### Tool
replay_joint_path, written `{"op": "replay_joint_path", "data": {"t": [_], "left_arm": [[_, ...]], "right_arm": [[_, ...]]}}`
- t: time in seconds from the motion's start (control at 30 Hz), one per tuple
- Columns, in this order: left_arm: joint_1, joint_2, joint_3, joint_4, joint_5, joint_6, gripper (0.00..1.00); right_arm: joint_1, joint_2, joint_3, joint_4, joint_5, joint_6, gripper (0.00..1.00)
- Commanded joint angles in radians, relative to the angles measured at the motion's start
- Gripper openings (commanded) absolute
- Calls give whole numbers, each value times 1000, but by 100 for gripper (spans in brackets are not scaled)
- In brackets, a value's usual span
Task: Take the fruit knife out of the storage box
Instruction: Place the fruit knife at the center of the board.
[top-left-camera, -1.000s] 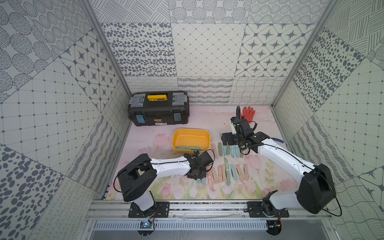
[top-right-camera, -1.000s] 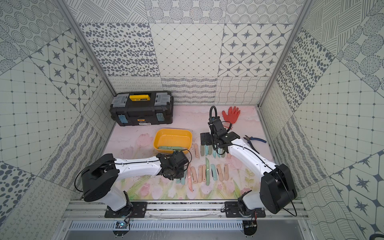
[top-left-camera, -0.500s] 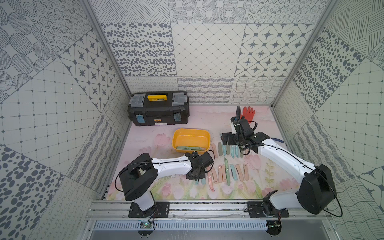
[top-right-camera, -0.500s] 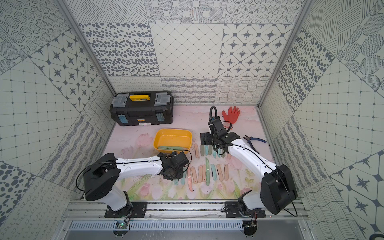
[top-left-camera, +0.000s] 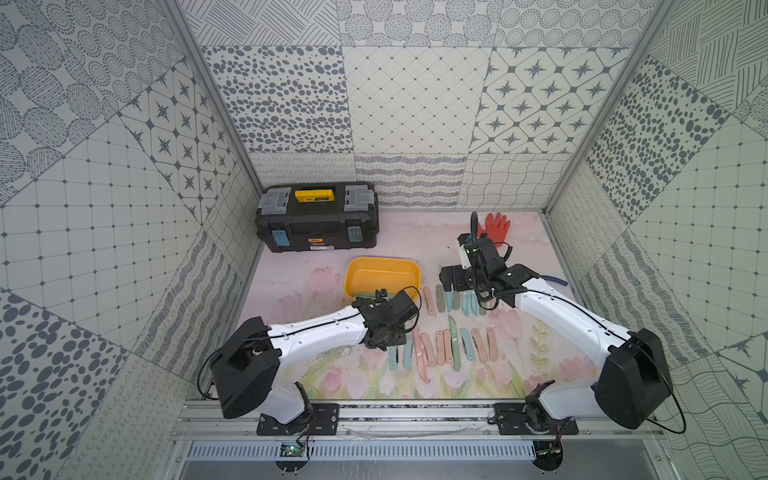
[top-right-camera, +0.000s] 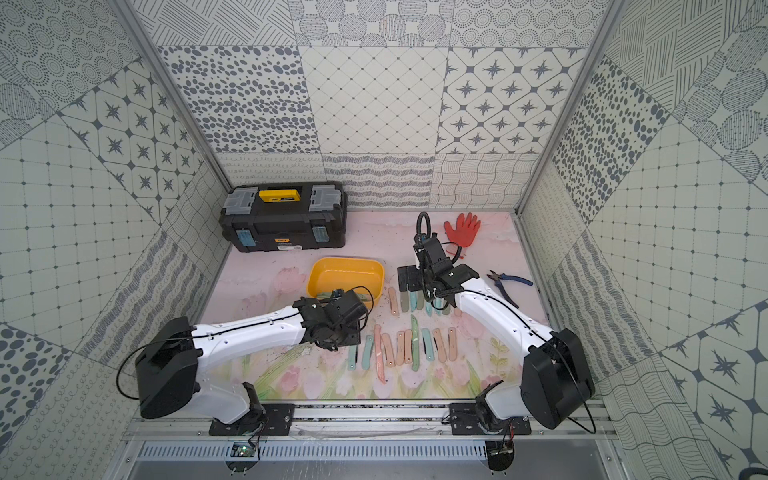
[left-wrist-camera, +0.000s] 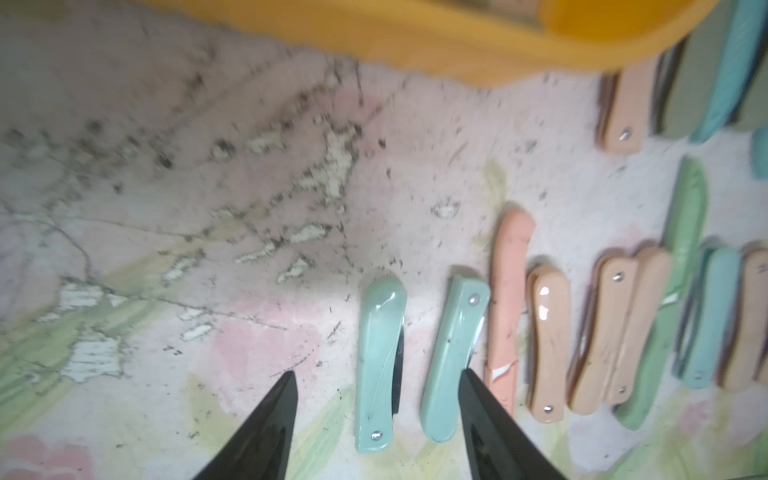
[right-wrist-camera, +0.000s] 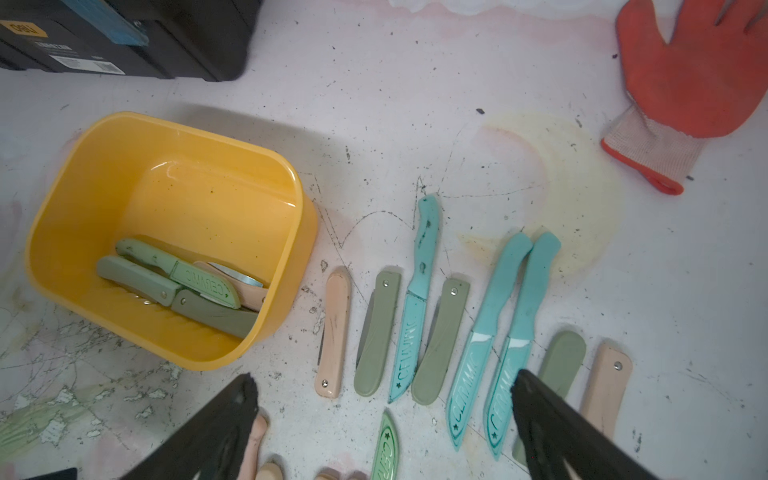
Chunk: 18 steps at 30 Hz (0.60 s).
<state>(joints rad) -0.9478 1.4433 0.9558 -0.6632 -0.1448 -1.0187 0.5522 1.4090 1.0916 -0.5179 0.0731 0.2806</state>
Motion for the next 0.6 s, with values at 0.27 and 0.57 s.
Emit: {"op": "replay_joint_path", "data": {"t": [0.27, 0.57], "left_arm": [[519, -46, 119, -61, 80, 256, 62], [687, 120, 214, -21, 129, 332, 61]], "right_arm": [[124, 295, 381, -43, -244, -219, 98], [173, 626, 698, -157, -437, -244, 90]]}}
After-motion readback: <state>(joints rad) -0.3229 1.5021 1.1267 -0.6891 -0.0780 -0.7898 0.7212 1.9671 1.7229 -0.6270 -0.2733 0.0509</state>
